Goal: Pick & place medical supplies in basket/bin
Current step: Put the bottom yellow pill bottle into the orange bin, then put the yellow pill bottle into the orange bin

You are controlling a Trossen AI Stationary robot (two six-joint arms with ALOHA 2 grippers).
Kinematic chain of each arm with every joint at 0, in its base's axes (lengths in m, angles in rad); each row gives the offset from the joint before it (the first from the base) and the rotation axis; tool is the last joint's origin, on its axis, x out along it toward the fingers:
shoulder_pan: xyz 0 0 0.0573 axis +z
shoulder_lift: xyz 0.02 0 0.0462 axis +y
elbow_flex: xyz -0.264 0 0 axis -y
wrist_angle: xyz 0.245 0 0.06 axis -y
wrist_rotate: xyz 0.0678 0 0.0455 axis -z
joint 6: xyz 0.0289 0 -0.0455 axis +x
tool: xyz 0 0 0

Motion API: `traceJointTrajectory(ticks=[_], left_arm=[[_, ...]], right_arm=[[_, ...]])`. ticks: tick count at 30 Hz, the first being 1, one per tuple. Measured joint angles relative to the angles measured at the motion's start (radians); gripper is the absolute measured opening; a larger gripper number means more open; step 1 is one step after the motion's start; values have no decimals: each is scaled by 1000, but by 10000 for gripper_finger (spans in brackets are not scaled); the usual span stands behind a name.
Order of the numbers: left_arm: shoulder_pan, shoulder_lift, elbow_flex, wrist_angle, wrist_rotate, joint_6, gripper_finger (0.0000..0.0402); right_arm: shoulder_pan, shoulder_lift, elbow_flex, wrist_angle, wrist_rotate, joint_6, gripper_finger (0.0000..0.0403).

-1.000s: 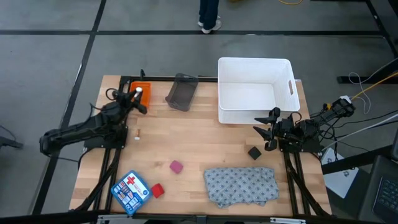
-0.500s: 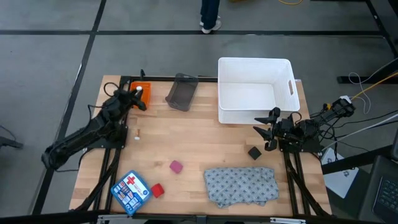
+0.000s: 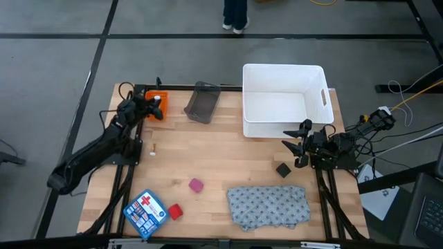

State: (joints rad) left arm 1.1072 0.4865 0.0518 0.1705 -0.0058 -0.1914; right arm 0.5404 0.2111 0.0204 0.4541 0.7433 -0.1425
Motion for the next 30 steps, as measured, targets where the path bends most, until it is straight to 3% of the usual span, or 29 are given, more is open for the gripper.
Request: traceJointTrajectory(ticks=[7,16,30], left_arm=[[-22,77,88,-142,-48,8,102],[-45,133,133,-201,-111,-8,107],[-54,131,133,-188,-123,-22,227]], right_arm=[[0,0,0,-3,0,-3,187],[0,0,0,-6,0,-3,187],[0,0,0,-7,0,-2,187]])
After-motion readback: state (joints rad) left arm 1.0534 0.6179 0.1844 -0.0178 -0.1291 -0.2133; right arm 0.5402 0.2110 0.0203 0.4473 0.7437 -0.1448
